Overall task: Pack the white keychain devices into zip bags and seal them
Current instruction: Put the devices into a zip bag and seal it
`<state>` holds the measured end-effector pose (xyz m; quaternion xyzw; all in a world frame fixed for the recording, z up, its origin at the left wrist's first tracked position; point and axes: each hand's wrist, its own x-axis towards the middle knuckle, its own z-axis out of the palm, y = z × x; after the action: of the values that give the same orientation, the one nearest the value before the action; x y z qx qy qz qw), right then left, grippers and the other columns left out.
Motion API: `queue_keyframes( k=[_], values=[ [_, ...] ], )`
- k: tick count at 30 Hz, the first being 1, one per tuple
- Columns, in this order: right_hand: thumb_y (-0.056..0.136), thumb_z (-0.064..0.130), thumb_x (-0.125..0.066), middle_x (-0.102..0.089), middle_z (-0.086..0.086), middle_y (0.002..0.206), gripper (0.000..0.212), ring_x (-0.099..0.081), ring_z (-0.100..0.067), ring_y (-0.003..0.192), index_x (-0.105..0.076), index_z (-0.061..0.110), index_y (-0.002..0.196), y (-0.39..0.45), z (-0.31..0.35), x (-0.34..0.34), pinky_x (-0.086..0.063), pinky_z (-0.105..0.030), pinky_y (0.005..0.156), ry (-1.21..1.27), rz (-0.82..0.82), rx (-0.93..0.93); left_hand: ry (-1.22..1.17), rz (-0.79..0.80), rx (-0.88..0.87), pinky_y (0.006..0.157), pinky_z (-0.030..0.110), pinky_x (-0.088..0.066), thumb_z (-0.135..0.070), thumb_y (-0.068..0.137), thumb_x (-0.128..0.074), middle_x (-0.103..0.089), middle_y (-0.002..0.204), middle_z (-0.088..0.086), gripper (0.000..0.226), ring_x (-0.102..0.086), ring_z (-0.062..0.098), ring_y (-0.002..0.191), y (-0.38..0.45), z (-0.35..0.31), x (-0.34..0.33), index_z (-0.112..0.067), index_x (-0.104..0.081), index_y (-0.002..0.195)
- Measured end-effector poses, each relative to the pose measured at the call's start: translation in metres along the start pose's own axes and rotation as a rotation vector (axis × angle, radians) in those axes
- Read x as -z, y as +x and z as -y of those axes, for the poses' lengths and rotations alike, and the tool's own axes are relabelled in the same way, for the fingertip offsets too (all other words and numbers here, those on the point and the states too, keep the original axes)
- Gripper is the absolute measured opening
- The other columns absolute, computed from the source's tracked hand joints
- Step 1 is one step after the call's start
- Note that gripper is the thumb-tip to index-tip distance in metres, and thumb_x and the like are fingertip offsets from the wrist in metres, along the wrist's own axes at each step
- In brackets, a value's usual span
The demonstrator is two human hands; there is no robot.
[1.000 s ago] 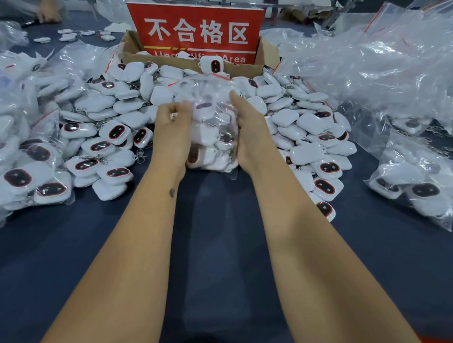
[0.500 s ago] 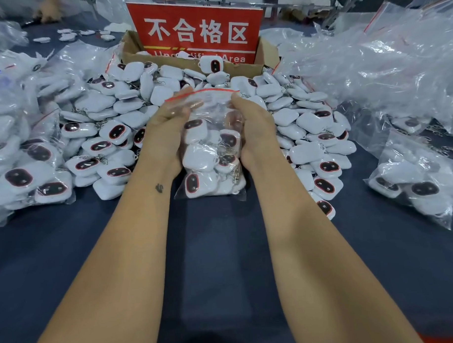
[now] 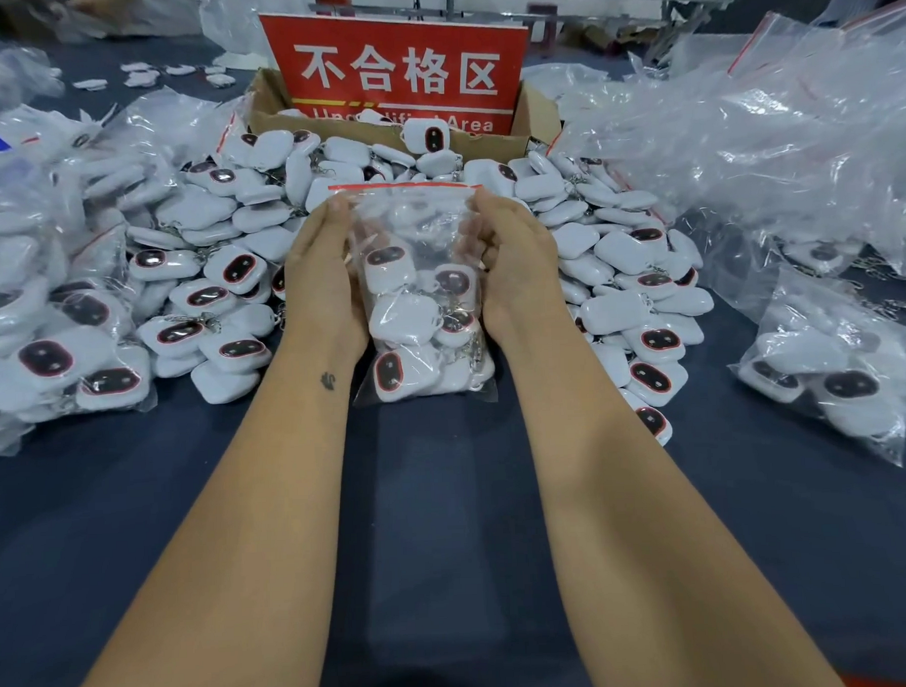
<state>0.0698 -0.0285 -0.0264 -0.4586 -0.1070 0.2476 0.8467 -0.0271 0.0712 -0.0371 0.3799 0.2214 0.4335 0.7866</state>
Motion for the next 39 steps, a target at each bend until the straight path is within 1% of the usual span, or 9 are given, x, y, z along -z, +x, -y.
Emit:
queue_keyframes(
  k=[6, 11, 13, 19, 23, 28, 33, 37, 39],
  values=[
    [0.093, 0.005, -0.065, -0.063, -0.001, 0.064, 0.017, -0.056, -0.010, 0.058, -0.066, 0.010, 0.077, 0.000, -0.002, 0.000, -0.050, -0.021, 0.054, 0.028, -0.007, 0.038, 0.031, -0.044, 0.041, 0.080, 0.044, -0.059, -0.016, 0.095, -0.062, -0.074, 0.080, 0.010, 0.012, -0.069, 0.025, 0.077, -0.001, 0.000, -0.001, -0.006, -0.069, 0.091],
    [0.094, 0.002, -0.063, -0.065, -0.004, 0.068, 0.011, -0.058, -0.012, 0.059, -0.067, 0.006, 0.084, -0.001, -0.001, -0.001, -0.054, -0.023, 0.059, 0.066, 0.010, 0.009, 0.022, -0.078, -0.032, 0.056, 0.025, -0.054, -0.011, 0.097, -0.060, -0.070, 0.066, -0.003, 0.010, -0.065, 0.010, 0.059, -0.005, -0.001, -0.002, -0.014, -0.060, 0.087],
    [0.094, 0.002, -0.064, -0.065, -0.005, 0.071, 0.010, -0.057, -0.012, 0.059, -0.067, 0.006, 0.084, -0.002, 0.000, 0.000, -0.054, -0.023, 0.059, 0.037, 0.038, 0.010, -0.013, -0.071, -0.058, 0.053, 0.022, -0.053, -0.010, 0.098, -0.057, -0.070, 0.065, -0.005, 0.012, -0.065, 0.007, 0.058, -0.008, -0.002, -0.004, -0.016, -0.058, 0.088],
    [0.094, 0.002, -0.063, -0.062, -0.001, 0.065, 0.016, -0.056, -0.010, 0.056, -0.065, 0.010, 0.080, -0.004, 0.000, -0.002, -0.052, -0.023, 0.058, -0.067, 0.012, 0.058, 0.011, -0.058, -0.071, 0.056, 0.024, -0.054, -0.011, 0.100, -0.053, -0.070, 0.073, -0.003, 0.016, -0.065, 0.009, 0.064, -0.012, -0.005, -0.008, -0.018, -0.054, 0.086],
    [0.094, 0.002, -0.062, -0.059, 0.000, 0.063, 0.019, -0.052, -0.011, 0.059, -0.065, 0.011, 0.077, -0.004, -0.002, -0.002, -0.050, -0.026, 0.068, -0.133, -0.006, 0.086, 0.042, -0.064, -0.091, 0.051, 0.024, -0.051, -0.008, 0.101, -0.050, -0.064, 0.064, -0.006, 0.019, -0.060, 0.009, 0.060, -0.014, -0.005, -0.009, -0.017, -0.052, 0.084],
    [0.093, 0.003, -0.062, -0.059, 0.001, 0.063, 0.017, -0.052, -0.011, 0.059, -0.065, 0.010, 0.078, -0.004, -0.003, -0.002, -0.048, -0.025, 0.066, -0.182, -0.013, 0.100, 0.054, -0.083, -0.099, 0.052, 0.022, -0.050, -0.009, 0.100, -0.052, -0.059, 0.065, -0.004, 0.017, -0.056, 0.010, 0.060, -0.014, -0.004, -0.011, -0.016, -0.053, 0.085],
    [0.093, 0.006, -0.064, -0.060, 0.002, 0.061, 0.021, -0.051, -0.010, 0.055, -0.066, 0.011, 0.074, -0.005, -0.003, -0.003, -0.049, -0.021, 0.060, -0.198, 0.020, 0.098, 0.089, -0.076, -0.092, 0.059, 0.024, -0.052, -0.014, 0.100, -0.055, -0.065, 0.060, -0.006, 0.013, -0.060, 0.009, 0.055, -0.012, -0.002, -0.008, -0.016, -0.056, 0.087],
    [0.094, 0.008, -0.064, -0.060, 0.002, 0.062, 0.016, -0.051, -0.009, 0.056, -0.065, 0.009, 0.078, -0.006, -0.004, -0.004, -0.049, -0.021, 0.063, -0.278, 0.018, 0.132, 0.077, -0.074, -0.023, 0.074, 0.038, -0.055, -0.015, 0.096, -0.060, -0.064, 0.073, 0.005, 0.014, -0.062, 0.020, 0.068, -0.010, -0.003, -0.007, -0.013, -0.060, 0.082],
    [0.095, 0.006, -0.063, -0.058, 0.002, 0.060, 0.015, -0.050, -0.010, 0.056, -0.064, 0.008, 0.080, -0.007, -0.004, -0.004, -0.047, -0.022, 0.064, -0.286, 0.006, 0.146, 0.076, -0.063, -0.028, 0.070, 0.035, -0.055, -0.013, 0.094, -0.062, -0.063, 0.071, 0.005, 0.015, -0.062, 0.017, 0.065, -0.011, -0.002, -0.007, -0.012, -0.062, 0.079]
  ],
)
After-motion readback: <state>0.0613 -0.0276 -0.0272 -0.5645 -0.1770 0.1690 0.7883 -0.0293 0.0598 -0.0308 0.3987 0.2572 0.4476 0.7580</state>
